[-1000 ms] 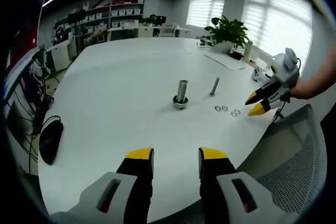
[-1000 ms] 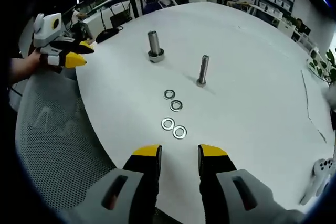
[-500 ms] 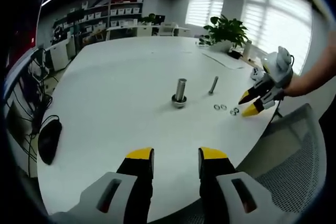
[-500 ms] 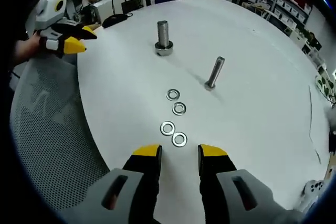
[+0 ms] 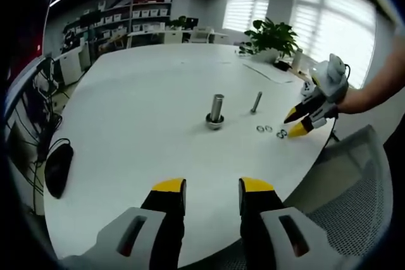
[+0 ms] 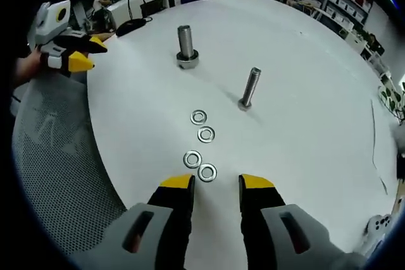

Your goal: Place the washer onto the threaded stud by aligning its center hole with the stud, sliding it down to the base, and recovering from edge contact or off-axis alignment until the washer reaches the visible bottom stop.

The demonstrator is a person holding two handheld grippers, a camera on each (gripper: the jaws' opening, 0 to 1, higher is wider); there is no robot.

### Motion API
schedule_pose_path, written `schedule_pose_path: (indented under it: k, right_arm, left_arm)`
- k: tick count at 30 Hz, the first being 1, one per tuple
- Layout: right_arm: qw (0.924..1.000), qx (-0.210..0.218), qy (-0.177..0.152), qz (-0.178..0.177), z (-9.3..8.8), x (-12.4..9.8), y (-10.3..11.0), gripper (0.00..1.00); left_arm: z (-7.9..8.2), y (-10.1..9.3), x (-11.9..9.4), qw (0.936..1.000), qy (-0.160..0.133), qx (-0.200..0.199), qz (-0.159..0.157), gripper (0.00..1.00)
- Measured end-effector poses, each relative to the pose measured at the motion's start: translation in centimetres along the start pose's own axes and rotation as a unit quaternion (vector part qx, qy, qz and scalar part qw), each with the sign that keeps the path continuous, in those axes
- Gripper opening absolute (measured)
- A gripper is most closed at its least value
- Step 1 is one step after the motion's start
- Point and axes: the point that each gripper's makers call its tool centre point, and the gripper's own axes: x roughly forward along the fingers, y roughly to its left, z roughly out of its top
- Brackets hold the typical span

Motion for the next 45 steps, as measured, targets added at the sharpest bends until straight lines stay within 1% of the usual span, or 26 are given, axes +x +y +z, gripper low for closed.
schedule_pose_path:
  k: [4,10,12,15,16,17,19,23,26,30,33,34,37,39,40,41,42,43,44,45]
  right_arm:
    - [1.0000,-0.004,-0.002,0.005,0.4,0.0,0.2,0.31]
    - [0.9999,-0.008,0.004,0.011,0.5,0.4,0.4,0.31]
    - [0.9998,-0.013,0.007,0.013,0.5,0.5,0.5,0.31]
    - [0.9991,-0.029,0.023,0.022,0.1,0.8,0.8,0.30]
    - [0.9992,-0.031,0.016,0.020,0.3,0.8,0.7,0.30]
    - [0.9990,-0.034,0.021,0.022,0.2,0.8,0.7,0.30]
    - [0.9988,-0.036,0.019,0.026,0.4,0.7,0.6,0.29]
    - [0.9974,-0.056,0.030,0.034,0.3,0.8,0.5,0.28]
    - [0.9947,-0.083,0.040,0.046,0.2,0.8,0.7,0.27]
    - [0.9916,-0.102,0.054,0.059,0.3,0.9,0.9,0.25]
    - [0.9833,-0.141,0.086,0.077,0.2,0.7,1.0,0.25]
    - [0.9793,-0.156,0.096,0.086,0.1,0.7,1.0,0.25]
    - [0.9753,-0.164,0.111,0.098,0.1,0.7,1.1,0.26]
    - [0.9719,-0.174,0.125,0.098,0.0,0.8,1.1,0.26]
    - [0.9621,-0.219,0.133,0.093,0.0,0.8,1.0,0.26]
    - [0.9546,-0.250,0.136,0.088,-0.1,0.8,0.9,0.26]
    - [0.9481,-0.273,0.133,0.096,-0.1,0.9,1.4,0.25]
    - [0.9502,-0.262,0.137,0.099,-0.2,0.9,1.9,0.23]
    - [0.9486,-0.263,0.146,0.097,-0.1,1.0,1.7,0.23]
    - [0.9491,-0.260,0.150,0.096,-0.1,1.0,1.7,0.23]
  left_arm:
    - [0.0,-0.1,0.0,1.0000,0.001,0.001,-0.001,0.31]
    - [-0.1,-0.2,0.0,1.0000,0.002,0.000,-0.004,0.31]
    - [-0.2,-0.2,0.0,1.0000,0.004,0.001,-0.004,0.31]
    - [-0.2,-0.1,0.0,1.0000,0.004,0.000,-0.004,0.31]
    - [-0.2,-0.1,0.0,1.0000,0.004,0.000,-0.004,0.31]
    - [-0.2,-0.1,0.0,1.0000,0.004,-0.001,-0.005,0.31]
    - [-0.2,-0.2,0.0,1.0000,0.004,0.001,-0.006,0.31]
    - [-0.2,-0.2,0.0,1.0000,0.005,0.002,-0.006,0.31]
    - [-0.1,-0.2,0.0,1.0000,0.002,0.001,-0.005,0.31]
    - [-0.1,-0.1,0.0,1.0000,0.002,0.000,-0.005,0.31]
    - [-0.1,-0.1,0.0,1.0000,0.001,0.001,-0.005,0.31]
    - [-0.1,-0.1,0.0,1.0000,0.001,0.001,-0.006,0.31]
    - [0.0,-0.2,0.0,1.0000,0.000,0.003,-0.005,0.31]
    - [0.0,-0.1,0.0,1.0000,-0.001,0.002,-0.005,0.31]
    - [0.0,-0.1,0.0,1.0000,0.000,0.002,-0.005,0.31]
    - [0.0,-0.1,0.0,1.0000,0.000,0.002,-0.005,0.31]
    - [0.0,-0.1,0.0,1.0000,0.001,0.002,-0.005,0.31]
    - [0.0,-0.1,0.0,1.0000,0.001,0.002,-0.005,0.31]
    - [0.0,-0.2,0.0,1.0000,0.001,0.003,-0.005,0.31]
    - [0.0,-0.2,0.0,1.0000,0.001,0.003,-0.005,0.31]
